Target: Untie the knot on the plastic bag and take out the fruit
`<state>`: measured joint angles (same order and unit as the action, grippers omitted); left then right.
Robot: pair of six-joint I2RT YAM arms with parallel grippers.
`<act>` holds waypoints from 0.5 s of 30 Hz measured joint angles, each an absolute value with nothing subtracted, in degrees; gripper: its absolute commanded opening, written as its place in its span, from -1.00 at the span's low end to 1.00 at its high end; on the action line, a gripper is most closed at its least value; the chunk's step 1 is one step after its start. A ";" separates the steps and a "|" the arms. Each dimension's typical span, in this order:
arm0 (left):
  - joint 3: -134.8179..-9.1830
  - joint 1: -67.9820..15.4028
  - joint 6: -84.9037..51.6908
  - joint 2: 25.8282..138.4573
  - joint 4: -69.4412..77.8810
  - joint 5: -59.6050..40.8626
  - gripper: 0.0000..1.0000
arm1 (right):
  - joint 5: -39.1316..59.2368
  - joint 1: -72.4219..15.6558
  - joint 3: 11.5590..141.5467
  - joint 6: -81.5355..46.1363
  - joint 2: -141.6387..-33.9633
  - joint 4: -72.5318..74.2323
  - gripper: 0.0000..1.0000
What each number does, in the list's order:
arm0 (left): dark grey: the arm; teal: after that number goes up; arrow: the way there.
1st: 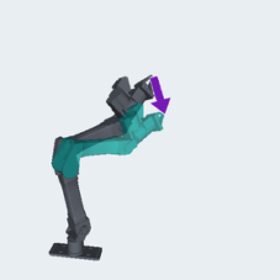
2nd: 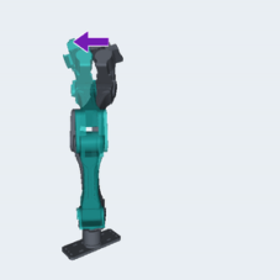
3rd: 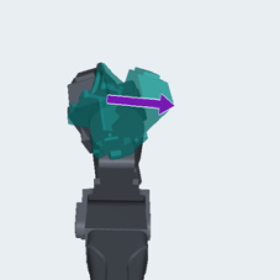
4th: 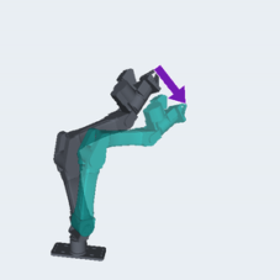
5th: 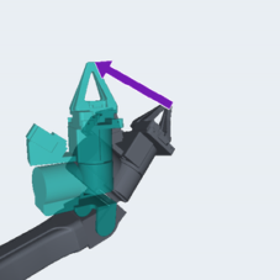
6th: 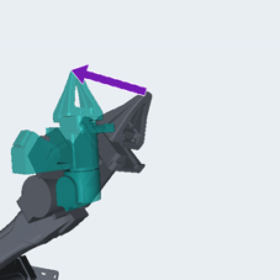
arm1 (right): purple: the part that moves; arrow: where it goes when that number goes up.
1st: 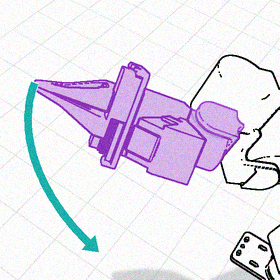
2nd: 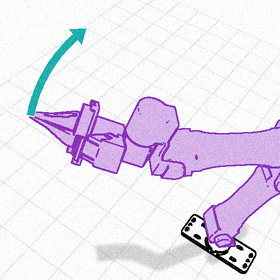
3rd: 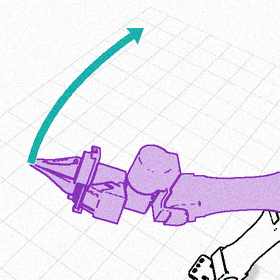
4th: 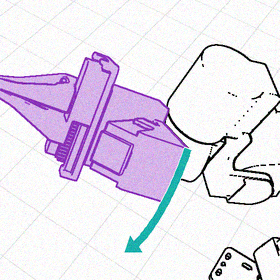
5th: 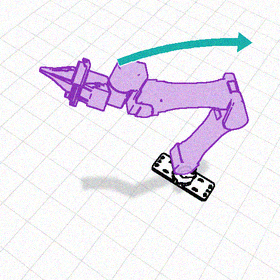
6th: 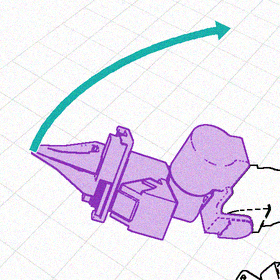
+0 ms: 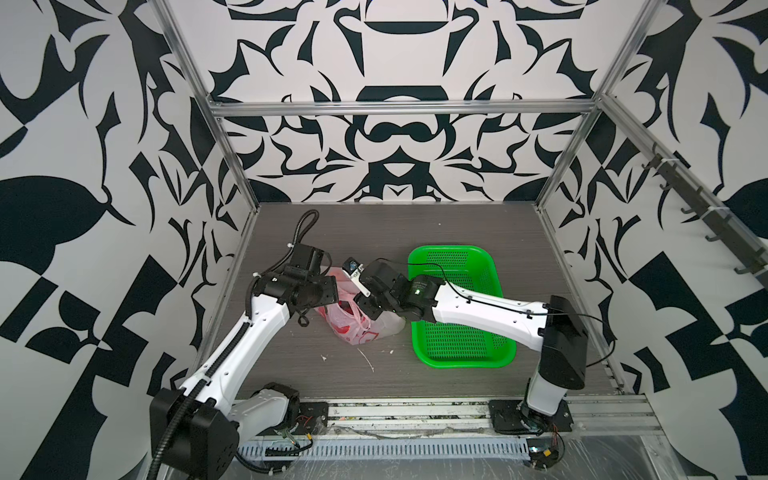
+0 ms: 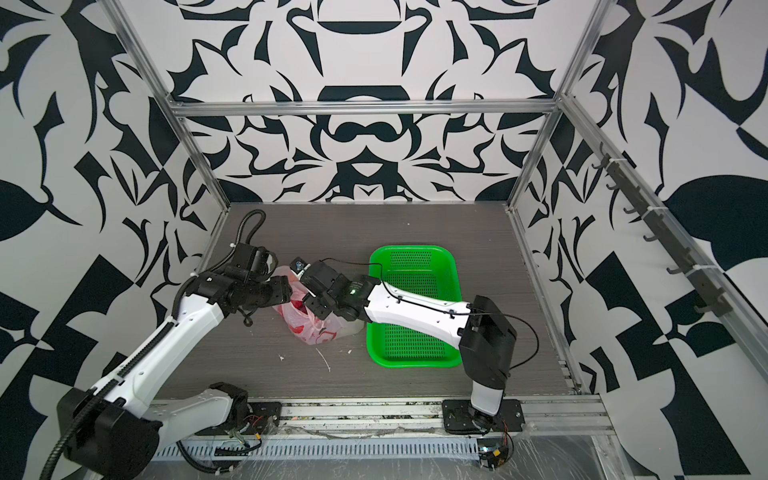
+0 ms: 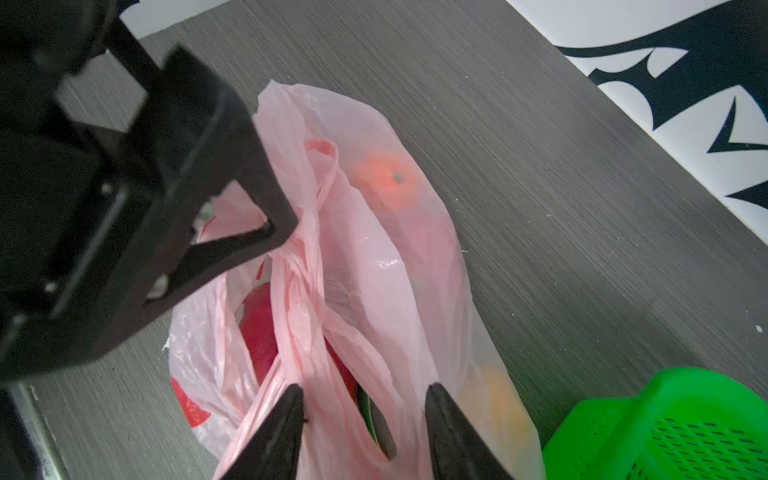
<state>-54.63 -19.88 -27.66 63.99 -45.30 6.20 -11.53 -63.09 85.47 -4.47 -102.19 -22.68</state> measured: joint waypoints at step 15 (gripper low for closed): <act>-48.27 -19.88 -33.30 60.16 -39.00 6.15 -0.11 | -7.46 -63.96 88.58 -3.64 -107.79 -22.96 0.00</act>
<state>-48.27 -19.88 -33.30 60.16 -39.00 6.15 -7.46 -63.96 88.58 -3.64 -107.79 -22.96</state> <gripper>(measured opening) 0.465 0.504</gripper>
